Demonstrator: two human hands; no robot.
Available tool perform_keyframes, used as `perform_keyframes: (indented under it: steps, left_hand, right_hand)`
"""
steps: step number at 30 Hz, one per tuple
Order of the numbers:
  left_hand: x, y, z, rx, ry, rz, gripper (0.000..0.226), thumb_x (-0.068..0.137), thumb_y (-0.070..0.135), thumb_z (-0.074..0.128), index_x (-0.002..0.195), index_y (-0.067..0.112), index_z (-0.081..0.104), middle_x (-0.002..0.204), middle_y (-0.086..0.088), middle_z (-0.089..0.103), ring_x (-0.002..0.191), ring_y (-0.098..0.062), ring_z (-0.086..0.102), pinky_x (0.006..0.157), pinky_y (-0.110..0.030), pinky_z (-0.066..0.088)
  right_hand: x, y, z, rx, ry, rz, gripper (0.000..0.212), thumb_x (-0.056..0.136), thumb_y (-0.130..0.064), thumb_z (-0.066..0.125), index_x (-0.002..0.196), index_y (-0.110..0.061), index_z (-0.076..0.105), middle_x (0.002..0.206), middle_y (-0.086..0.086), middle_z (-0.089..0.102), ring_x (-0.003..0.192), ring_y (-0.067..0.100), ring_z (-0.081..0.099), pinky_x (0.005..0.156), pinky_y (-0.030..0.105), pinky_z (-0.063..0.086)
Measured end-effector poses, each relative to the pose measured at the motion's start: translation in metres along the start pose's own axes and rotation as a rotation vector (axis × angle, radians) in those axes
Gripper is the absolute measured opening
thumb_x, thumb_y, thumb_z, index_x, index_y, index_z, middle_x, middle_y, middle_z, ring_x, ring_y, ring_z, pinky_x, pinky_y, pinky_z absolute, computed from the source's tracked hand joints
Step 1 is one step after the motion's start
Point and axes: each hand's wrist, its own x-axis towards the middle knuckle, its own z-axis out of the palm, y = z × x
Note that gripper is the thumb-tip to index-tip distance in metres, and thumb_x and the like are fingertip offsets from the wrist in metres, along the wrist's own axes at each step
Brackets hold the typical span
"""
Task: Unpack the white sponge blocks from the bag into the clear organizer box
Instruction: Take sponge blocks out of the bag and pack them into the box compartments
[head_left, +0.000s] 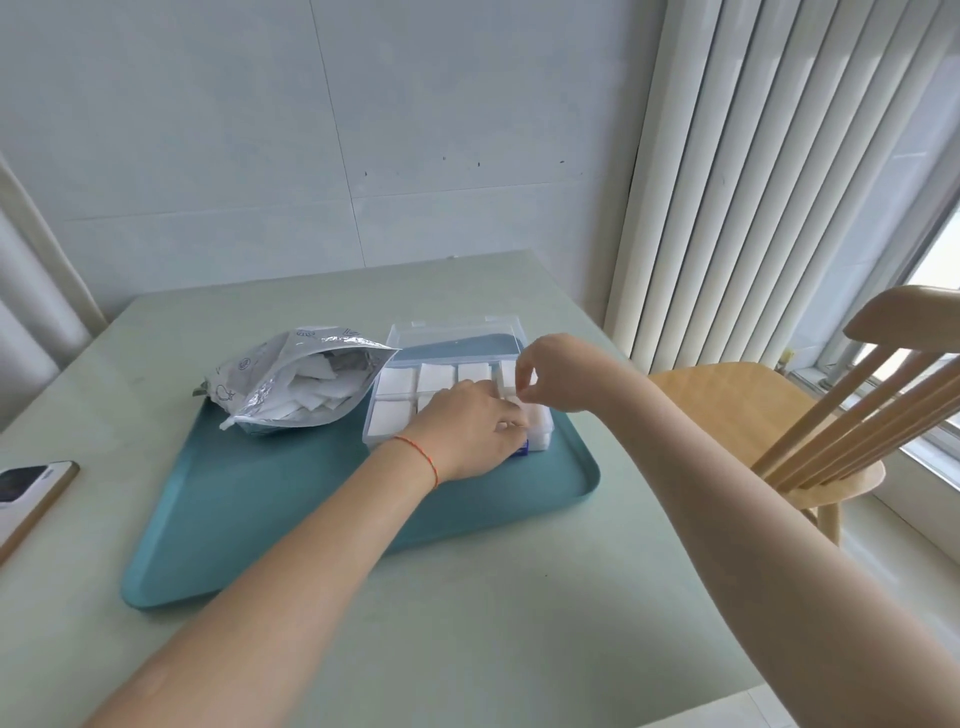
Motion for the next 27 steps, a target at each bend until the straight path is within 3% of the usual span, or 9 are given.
perform_keyframes:
  steps: [3,6,8,10,12,16,19,27]
  left_hand:
    - [-0.004,-0.007,-0.007,-0.14,0.033,0.009,0.033,0.098,0.028,0.045,0.123,0.034,0.065,0.116,-0.001,0.055,0.116,-0.024,0.05,0.103,-0.036,0.038]
    - [-0.004,-0.031,-0.012,-0.179,0.245,-0.051,0.03,0.094,0.022,0.05,0.12,0.023,0.066,0.119,-0.005,0.058,0.118,-0.025,0.051,0.099,-0.033,0.041]
    - [-0.002,-0.049,-0.015,-0.146,0.323,-0.165,0.032,0.095,0.023,0.05,0.124,0.019,0.063,0.126,-0.008,0.056,0.122,-0.025,0.048,0.099,-0.033,0.04]
    - [0.002,-0.065,-0.019,-0.166,0.309,-0.256,0.037,0.096,0.025,0.048,0.131,0.016,0.056,0.135,-0.009,0.051,0.128,-0.025,0.045,0.102,-0.032,0.036]
    - [0.007,-0.076,-0.024,-0.183,0.278,-0.311,0.042,0.097,0.026,0.046,0.136,0.014,0.05,0.141,-0.01,0.048,0.132,-0.025,0.042,0.104,-0.031,0.033]
    - [0.018,-0.089,-0.033,-0.16,0.222,-0.37,0.046,0.097,0.031,0.044,0.138,0.01,0.047,0.144,-0.01,0.048,0.131,-0.027,0.044,0.101,-0.032,0.036]
    - [0.027,-0.094,-0.038,-0.164,0.201,-0.413,0.046,0.098,0.033,0.043,0.134,0.005,0.048,0.14,-0.013,0.05,0.128,-0.028,0.045,0.099,-0.034,0.038]
    - [0.038,-0.104,-0.038,-0.188,0.218,-0.437,0.05,0.098,0.039,0.043,0.137,0.007,0.045,0.144,-0.012,0.047,0.132,-0.028,0.042,0.101,-0.035,0.038]
  right_hand:
    - [0.003,-0.005,-0.001,-0.001,-0.042,0.043,0.025,0.09,-0.022,0.058,0.098,-0.005,0.073,0.103,0.013,0.069,0.098,0.03,0.063,0.082,0.039,0.052]
    - [0.011,-0.004,-0.006,0.244,0.163,0.156,0.023,0.092,-0.019,0.052,0.104,-0.008,0.069,0.102,0.007,0.067,0.085,0.025,0.058,0.063,0.029,0.045]
    - [0.022,-0.003,-0.005,0.436,0.197,0.267,0.022,0.092,-0.015,0.051,0.107,-0.007,0.065,0.096,0.009,0.062,0.079,0.023,0.051,0.057,0.025,0.037]
    - [0.037,-0.002,0.001,0.56,0.161,0.345,0.012,0.088,-0.01,0.05,0.088,-0.005,0.061,0.078,0.01,0.053,0.068,0.022,0.045,0.057,0.025,0.034]
    - [0.053,-0.002,0.005,0.594,0.145,0.417,0.02,0.085,-0.006,0.047,0.067,-0.013,0.042,0.066,0.004,0.04,0.057,0.019,0.037,0.051,0.025,0.029]
    - [0.075,0.0,0.007,0.591,0.145,0.517,0.027,0.09,-0.003,0.043,0.065,-0.011,0.035,0.054,0.003,0.046,0.051,0.018,0.04,0.043,0.023,0.03]
    - [0.085,0.005,0.011,0.661,0.09,0.52,0.029,0.094,-0.004,0.046,0.067,-0.012,0.039,0.066,0.007,0.049,0.058,0.017,0.044,0.056,0.026,0.043]
    - [0.086,0.009,0.014,0.742,0.035,0.565,0.022,0.089,0.002,0.044,0.068,-0.006,0.043,0.065,0.011,0.043,0.054,0.02,0.039,0.049,0.024,0.03]
